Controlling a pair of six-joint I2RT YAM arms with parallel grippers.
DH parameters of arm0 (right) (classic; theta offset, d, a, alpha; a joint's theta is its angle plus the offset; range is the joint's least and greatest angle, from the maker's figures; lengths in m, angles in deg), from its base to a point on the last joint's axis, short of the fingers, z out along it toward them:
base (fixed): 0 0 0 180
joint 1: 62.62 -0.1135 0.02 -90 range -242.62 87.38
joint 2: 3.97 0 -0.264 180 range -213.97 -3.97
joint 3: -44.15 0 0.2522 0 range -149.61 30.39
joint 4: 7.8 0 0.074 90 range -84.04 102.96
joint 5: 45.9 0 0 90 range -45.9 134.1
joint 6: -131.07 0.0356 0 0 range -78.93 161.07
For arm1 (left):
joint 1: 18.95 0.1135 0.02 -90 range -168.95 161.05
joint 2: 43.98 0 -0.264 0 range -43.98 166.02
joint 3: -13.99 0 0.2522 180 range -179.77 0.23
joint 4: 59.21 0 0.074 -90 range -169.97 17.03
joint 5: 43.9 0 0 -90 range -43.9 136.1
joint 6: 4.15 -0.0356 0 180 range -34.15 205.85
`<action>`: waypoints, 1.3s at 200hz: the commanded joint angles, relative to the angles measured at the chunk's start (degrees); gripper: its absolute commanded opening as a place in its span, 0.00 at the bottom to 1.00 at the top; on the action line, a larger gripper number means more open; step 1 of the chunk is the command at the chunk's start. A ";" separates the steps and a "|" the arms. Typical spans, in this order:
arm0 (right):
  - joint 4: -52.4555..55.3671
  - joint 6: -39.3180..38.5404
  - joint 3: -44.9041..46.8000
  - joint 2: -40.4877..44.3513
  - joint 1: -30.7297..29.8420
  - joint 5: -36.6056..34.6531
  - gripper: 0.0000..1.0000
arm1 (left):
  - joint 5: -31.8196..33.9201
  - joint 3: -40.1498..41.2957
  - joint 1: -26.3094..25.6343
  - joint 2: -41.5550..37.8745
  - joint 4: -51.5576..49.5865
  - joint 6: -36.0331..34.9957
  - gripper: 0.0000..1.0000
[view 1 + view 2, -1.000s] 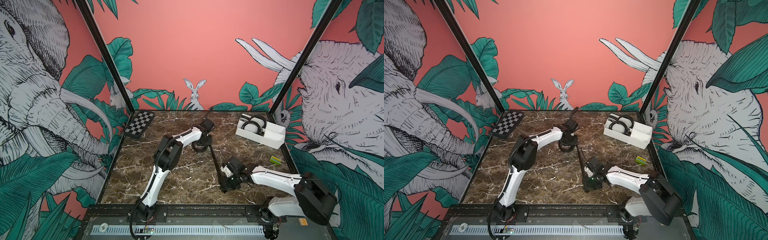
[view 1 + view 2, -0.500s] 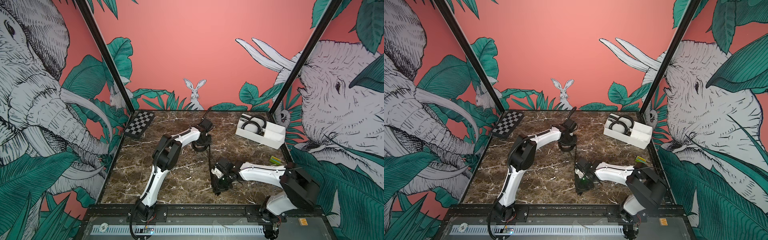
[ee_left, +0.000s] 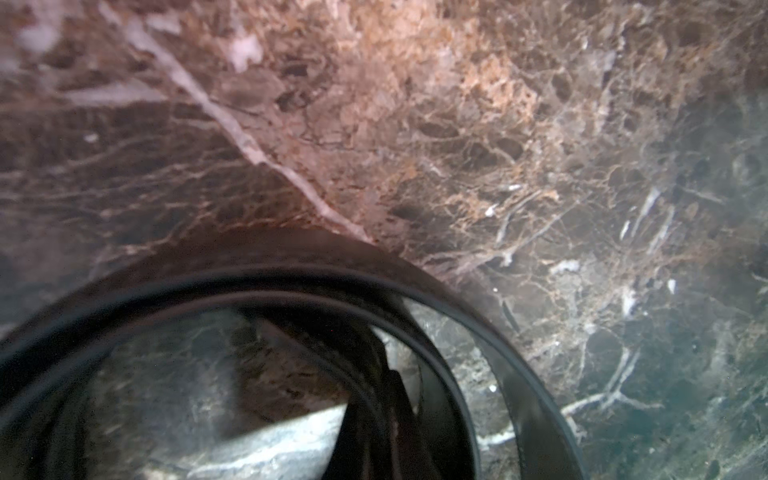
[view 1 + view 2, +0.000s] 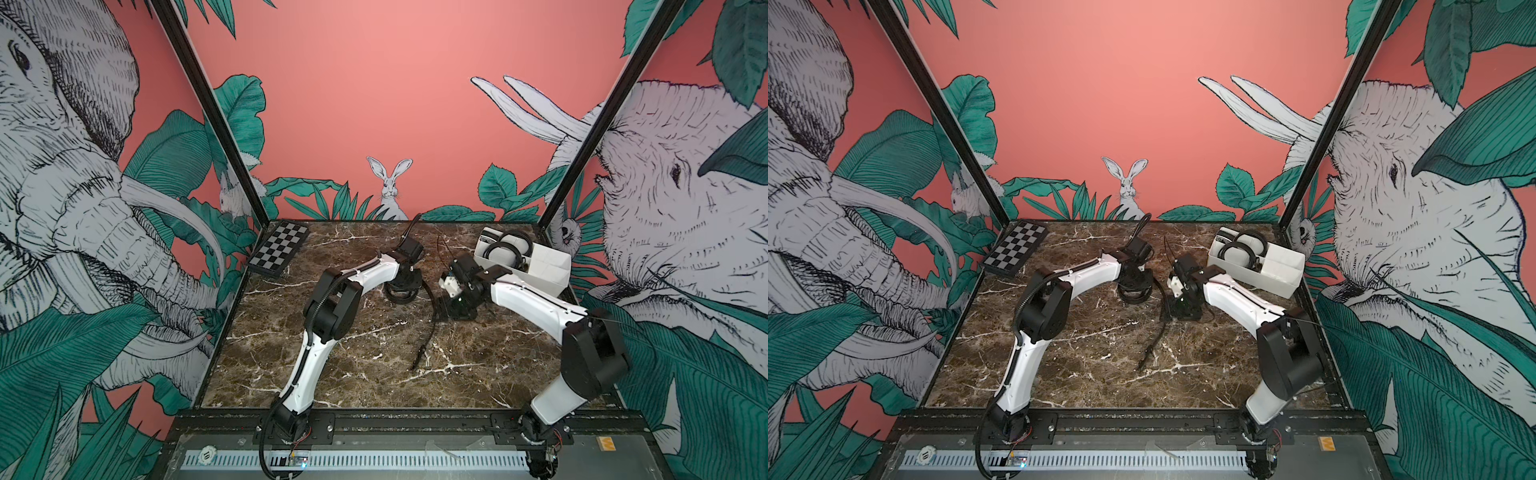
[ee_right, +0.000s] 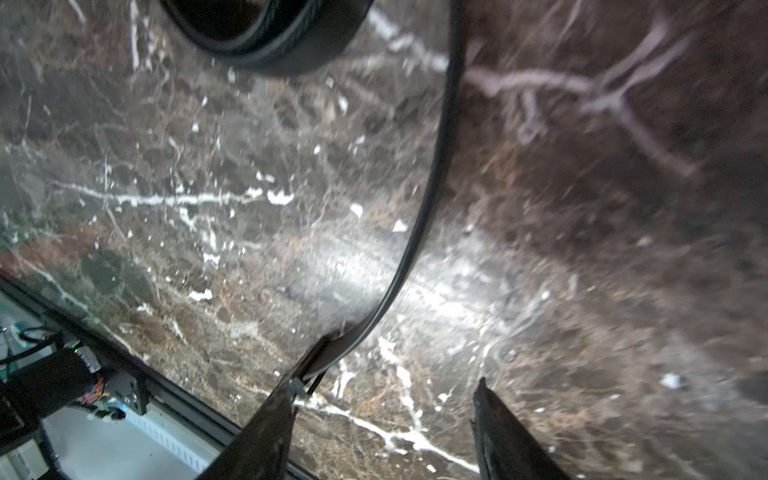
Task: Place the belts into the storage roll
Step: Roll the belt at the center of the board.
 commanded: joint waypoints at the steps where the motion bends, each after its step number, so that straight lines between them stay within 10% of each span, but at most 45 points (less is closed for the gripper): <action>1: 0.46 -5.19 -6.05 -7.43 1.14 -3.10 0.67 | 2.36 2.88 1.08 6.05 -4.73 0.94 0.00; 38: -3.39 -5.37 -13.92 -19.05 1.95 -2.25 0.58 | 1.96 3.05 1.03 6.22 -4.62 1.87 0.00; 64: -4.62 -4.16 -13.77 -21.76 2.15 -2.24 0.18 | 1.94 2.99 1.00 6.31 -4.38 2.82 0.00; 92: -6.07 -2.76 -5.66 -16.14 2.14 -2.56 0.00 | 2.86 2.54 1.04 6.48 -4.50 3.90 0.00; 160: -15.08 4.69 17.93 -3.94 -0.21 4.76 0.00 | 2.72 -1.74 1.39 8.34 -4.70 5.98 0.00; 241: -39.70 23.25 17.35 -10.19 -14.25 14.63 0.00 | 0.70 -2.07 1.57 9.57 -3.86 6.56 0.00; 260: -52.74 30.02 15.33 -15.01 -14.82 19.59 0.23 | 0.44 -1.81 1.57 9.56 -3.93 6.55 0.00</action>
